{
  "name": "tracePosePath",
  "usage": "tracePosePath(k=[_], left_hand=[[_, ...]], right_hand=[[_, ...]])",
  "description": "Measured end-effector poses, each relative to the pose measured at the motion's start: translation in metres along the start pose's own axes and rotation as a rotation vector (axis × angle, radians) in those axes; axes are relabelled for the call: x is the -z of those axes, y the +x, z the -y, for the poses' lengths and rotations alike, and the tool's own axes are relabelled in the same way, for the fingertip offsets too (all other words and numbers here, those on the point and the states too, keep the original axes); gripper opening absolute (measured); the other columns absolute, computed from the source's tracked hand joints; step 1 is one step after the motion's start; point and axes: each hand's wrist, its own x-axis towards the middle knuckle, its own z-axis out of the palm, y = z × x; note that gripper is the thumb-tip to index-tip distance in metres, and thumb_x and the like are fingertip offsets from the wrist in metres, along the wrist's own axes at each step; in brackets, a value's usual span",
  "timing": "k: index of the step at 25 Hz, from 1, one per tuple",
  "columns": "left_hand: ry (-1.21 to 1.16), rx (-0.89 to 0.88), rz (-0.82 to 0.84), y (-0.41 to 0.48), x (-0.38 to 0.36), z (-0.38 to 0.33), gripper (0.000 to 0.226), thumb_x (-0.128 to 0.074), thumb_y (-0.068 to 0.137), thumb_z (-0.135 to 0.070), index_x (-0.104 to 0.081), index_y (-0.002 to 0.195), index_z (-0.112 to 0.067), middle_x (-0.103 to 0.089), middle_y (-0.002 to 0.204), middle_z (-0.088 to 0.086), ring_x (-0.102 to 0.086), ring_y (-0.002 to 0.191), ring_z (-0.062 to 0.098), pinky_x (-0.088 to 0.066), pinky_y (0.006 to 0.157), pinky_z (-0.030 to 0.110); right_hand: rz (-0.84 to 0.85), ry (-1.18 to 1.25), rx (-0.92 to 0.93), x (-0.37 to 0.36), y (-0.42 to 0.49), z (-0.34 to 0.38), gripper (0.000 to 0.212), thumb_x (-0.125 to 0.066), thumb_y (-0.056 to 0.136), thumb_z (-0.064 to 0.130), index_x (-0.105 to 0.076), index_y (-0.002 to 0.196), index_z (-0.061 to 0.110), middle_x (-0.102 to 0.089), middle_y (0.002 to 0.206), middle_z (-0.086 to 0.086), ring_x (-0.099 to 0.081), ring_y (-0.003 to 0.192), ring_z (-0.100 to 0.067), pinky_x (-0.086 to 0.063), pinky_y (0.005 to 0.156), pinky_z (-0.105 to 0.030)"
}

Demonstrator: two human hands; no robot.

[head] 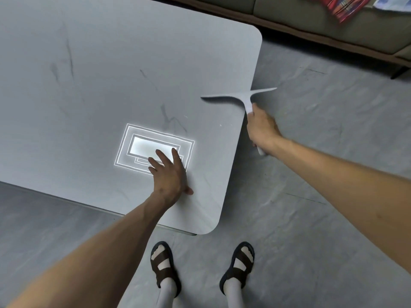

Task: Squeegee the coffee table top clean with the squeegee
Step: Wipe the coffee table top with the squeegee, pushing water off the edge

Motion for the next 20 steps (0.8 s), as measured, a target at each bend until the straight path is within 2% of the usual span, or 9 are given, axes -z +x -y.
tracePosePath(k=[3, 6, 9, 12, 14, 16, 18, 20], left_hand=[[-0.007, -0.005, 0.01, -0.001, 0.004, 0.0, 0.144, -0.088, 0.052, -0.055, 0.003, 0.153, -0.006, -0.001, 0.152, 0.042, -0.008, 0.136, 0.067, -0.023, 0.113, 0.062], [-0.024, -0.01, 0.018, -0.005, 0.007, -0.001, 0.143, -0.088, 0.054, -0.053, 0.004, 0.153, -0.007, 0.002, 0.152, 0.041, -0.006, 0.137, 0.066, -0.022, 0.114, 0.062], [-0.056, -0.034, 0.01, -0.01, 0.014, 0.004, 0.133, -0.086, 0.06, -0.05, -0.001, 0.153, -0.008, -0.004, 0.154, 0.037, -0.012, 0.138, 0.062, -0.024, 0.115, 0.059], [-0.07, -0.02, -0.069, -0.016, 0.019, 0.028, 0.131, -0.086, 0.058, -0.052, -0.007, 0.152, -0.006, -0.015, 0.153, 0.033, -0.024, 0.138, 0.054, -0.026, 0.115, 0.054], [-0.028, 0.042, -0.078, -0.025, 0.018, 0.049, 0.137, -0.086, 0.056, -0.055, -0.002, 0.152, -0.004, -0.009, 0.153, 0.038, -0.016, 0.139, 0.059, -0.019, 0.116, 0.058], [-0.016, 0.081, -0.053, -0.029, 0.014, 0.06, 0.137, -0.084, 0.057, -0.058, -0.002, 0.152, -0.002, -0.007, 0.151, 0.042, -0.014, 0.137, 0.062, -0.02, 0.116, 0.059], [-0.017, 0.088, -0.018, -0.024, 0.01, 0.064, 0.135, -0.08, 0.06, -0.061, -0.001, 0.152, -0.001, -0.006, 0.15, 0.044, -0.013, 0.137, 0.064, -0.021, 0.115, 0.058], [-0.027, 0.092, 0.007, -0.02, 0.008, 0.066, 0.135, -0.078, 0.062, -0.062, 0.0, 0.152, 0.0, -0.005, 0.15, 0.044, -0.012, 0.137, 0.064, -0.021, 0.116, 0.058]], right_hand=[[0.062, -0.186, 0.096, 0.01, -0.043, -0.035, 0.029, -0.029, 0.101, 0.027, -0.044, 0.125, 0.029, -0.061, 0.085, -0.012, -0.051, 0.062, -0.03, -0.039, 0.056, -0.035], [0.155, -0.289, 0.085, 0.03, -0.071, -0.057, 0.03, -0.033, 0.102, 0.031, -0.05, 0.125, 0.028, -0.055, 0.076, -0.004, -0.05, 0.063, -0.027, -0.037, 0.058, -0.033], [0.182, -0.028, -0.022, 0.048, -0.076, -0.044, 0.026, -0.036, 0.098, 0.036, -0.059, 0.107, 0.029, -0.055, 0.067, -0.007, -0.049, 0.051, -0.025, -0.039, 0.047, -0.032], [0.023, 0.31, -0.111, 0.036, -0.04, 0.002, 0.028, -0.037, 0.099, 0.036, -0.058, 0.092, 0.019, -0.05, 0.064, -0.007, -0.044, 0.042, -0.017, -0.034, 0.038, -0.02], [-0.053, 0.549, -0.235, 0.016, -0.011, 0.044, 0.031, -0.036, 0.1, 0.04, -0.054, 0.091, 0.017, -0.045, 0.063, -0.005, -0.04, 0.035, -0.012, -0.029, 0.034, -0.012], [-0.013, 0.653, -0.365, -0.008, 0.006, 0.078, 0.031, -0.033, 0.102, 0.038, -0.054, 0.1, 0.015, -0.046, 0.07, -0.005, -0.042, 0.043, -0.015, -0.033, 0.037, -0.011], [0.048, 0.617, -0.411, -0.037, 0.007, 0.099, 0.029, -0.029, 0.101, 0.028, -0.054, 0.114, 0.02, -0.053, 0.08, -0.007, -0.046, 0.052, -0.019, -0.039, 0.037, -0.018], [0.08, 0.433, -0.275, -0.061, -0.007, 0.107, 0.045, -0.028, 0.094, 0.02, -0.046, 0.134, 0.032, -0.058, 0.089, -0.009, -0.053, 0.058, -0.024, -0.04, 0.035, -0.022]])
